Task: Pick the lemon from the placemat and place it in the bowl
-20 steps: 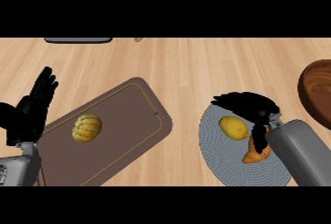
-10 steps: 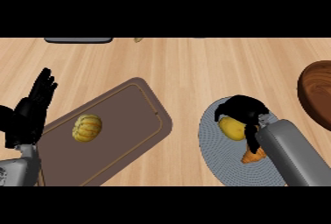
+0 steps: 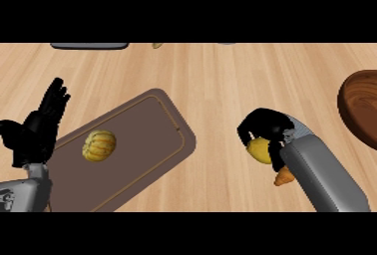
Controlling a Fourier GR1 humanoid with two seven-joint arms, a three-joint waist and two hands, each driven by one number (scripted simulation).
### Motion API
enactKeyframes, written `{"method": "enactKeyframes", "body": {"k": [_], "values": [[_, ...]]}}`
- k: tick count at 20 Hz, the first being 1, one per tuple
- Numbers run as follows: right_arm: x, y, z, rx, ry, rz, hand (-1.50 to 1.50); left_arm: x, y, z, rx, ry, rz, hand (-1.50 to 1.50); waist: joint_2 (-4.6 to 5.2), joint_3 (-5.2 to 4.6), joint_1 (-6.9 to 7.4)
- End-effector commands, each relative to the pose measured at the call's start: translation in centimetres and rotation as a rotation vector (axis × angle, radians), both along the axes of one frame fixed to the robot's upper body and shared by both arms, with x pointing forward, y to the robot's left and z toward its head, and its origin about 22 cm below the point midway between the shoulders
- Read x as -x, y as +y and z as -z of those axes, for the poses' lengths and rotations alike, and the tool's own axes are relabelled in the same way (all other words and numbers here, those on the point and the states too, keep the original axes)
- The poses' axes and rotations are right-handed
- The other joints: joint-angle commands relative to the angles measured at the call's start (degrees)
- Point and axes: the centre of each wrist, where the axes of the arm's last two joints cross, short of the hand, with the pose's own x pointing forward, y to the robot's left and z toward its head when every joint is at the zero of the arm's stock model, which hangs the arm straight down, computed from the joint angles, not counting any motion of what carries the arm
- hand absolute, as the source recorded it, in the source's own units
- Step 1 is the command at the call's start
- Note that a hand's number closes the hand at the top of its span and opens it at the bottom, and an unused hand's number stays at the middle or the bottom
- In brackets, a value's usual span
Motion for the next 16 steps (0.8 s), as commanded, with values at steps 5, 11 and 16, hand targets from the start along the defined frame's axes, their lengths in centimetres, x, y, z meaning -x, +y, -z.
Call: {"method": "enactKeyframes", "body": {"k": [5, 11, 16], "values": [[1.5, -3.6, 0.8, -0.078, -0.168, 0.048, 1.5, -0.1, 1.3, -1.1, 0.001, -0.002, -0.011, 0.0, 0.48, 0.65, -0.65], [9.8, -14.2, -1.9, -0.135, -0.185, -0.05, 1.5, 2.9, 3.8, 0.4, -0.013, 0.016, -0.088, 0.0, -0.54, 0.55, -3.97], [12.8, -19.0, -8.2, -0.233, -0.401, -0.022, 1.5, 2.6, 2.5, 0.0, -0.013, 0.016, -0.075, 0.0, -0.49, 0.57, -4.16]]}}
